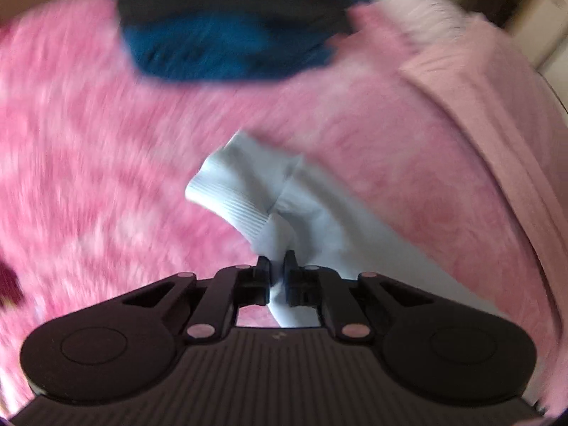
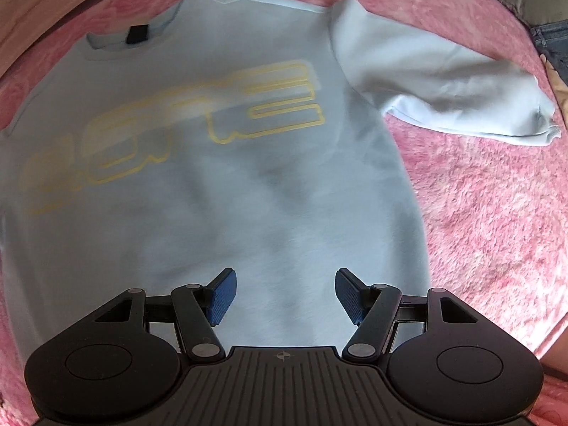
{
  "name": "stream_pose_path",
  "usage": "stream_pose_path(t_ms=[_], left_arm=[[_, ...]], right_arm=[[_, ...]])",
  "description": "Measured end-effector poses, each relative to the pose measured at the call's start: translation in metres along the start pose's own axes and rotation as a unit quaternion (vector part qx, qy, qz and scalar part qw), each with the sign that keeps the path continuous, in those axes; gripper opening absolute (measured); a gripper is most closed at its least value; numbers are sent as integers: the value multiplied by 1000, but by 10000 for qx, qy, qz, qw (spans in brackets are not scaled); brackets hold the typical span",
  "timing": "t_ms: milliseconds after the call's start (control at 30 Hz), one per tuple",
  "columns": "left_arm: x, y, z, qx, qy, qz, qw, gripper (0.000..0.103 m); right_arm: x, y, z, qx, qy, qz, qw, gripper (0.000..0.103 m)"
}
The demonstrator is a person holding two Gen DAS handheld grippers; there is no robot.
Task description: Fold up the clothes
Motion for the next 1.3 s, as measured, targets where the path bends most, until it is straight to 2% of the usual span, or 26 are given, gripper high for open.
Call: stream_pose_path(t_ms=[67,133,200,267,367,433,467,500,567,667,733,800,900,1033,1067,1133,1200,1300], left_arm=[[-33,3,24,442,-234,513,9974,3],[-78,-5,63,878,-862,871,9886,3],[-127,-22,106,1329,-1557,1156,9720,3],[-177,-56,152,1780,-2338,1303,9469,4],[-227,-131,216,2443,-3460,1021,9001,7],[-236,-196,251,2942,-3856,545,8728,21],[-230,-227,262,3212,-3786,286,8675,28],[-224,-258,271,3473,-3702,29,8616,25],[-208,-304,274,3879,-3370,-421,8568,25],[-193,-325,253,4014,-3003,-784,8617,24],[-182,-320,236,4066,-2774,-895,8659,24],[-168,-304,220,4148,-2536,-899,8693,24],[-146,-272,202,4103,-2196,-863,8809,23],[-122,-242,189,4045,-1861,-673,8929,23],[-118,-236,188,4036,-1803,-614,8949,23],[-109,-229,186,3960,-1739,-576,8998,23],[-102,-222,183,3861,-1715,-584,9045,23],[-89,-217,177,3828,-1641,-613,9071,23]], right_arm=[[0,3,12,32,56,59,10000,65],[-1,7,26,98,114,101,9998,65],[-7,13,40,151,194,190,9995,65],[-15,20,54,198,266,314,9990,65],[-28,33,75,314,358,542,9974,65],[-36,42,88,432,417,709,9957,65],[-39,46,96,508,438,788,9946,65],[-41,51,103,584,456,864,9935,65],[-43,59,115,753,495,981,9911,65],[-43,69,125,975,746,1181,9854,65],[-41,75,124,1116,1092,1306,9791,65],[-33,81,111,1311,1749,1337,9666,65],[-17,89,86,1612,2786,1334,9373,65],[24,106,40,1909,3629,1135,9050,62],[33,110,33,1995,3715,1100,9000,57],[53,116,17,2165,3861,1026,8908,55],[71,121,6,2297,3738,929,8938,55],[88,123,-4,2338,3658,946,8959,55]])
Point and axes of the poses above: each gripper's, at about its wrist camera, not at the fingertips, and x roughly the way its jaws point, z to its right, y to its top, the point moved 6 cm from there along x, roughly the way its jaws point, and after that the axes turned 13 degrees about y, right-handed, at the moved point
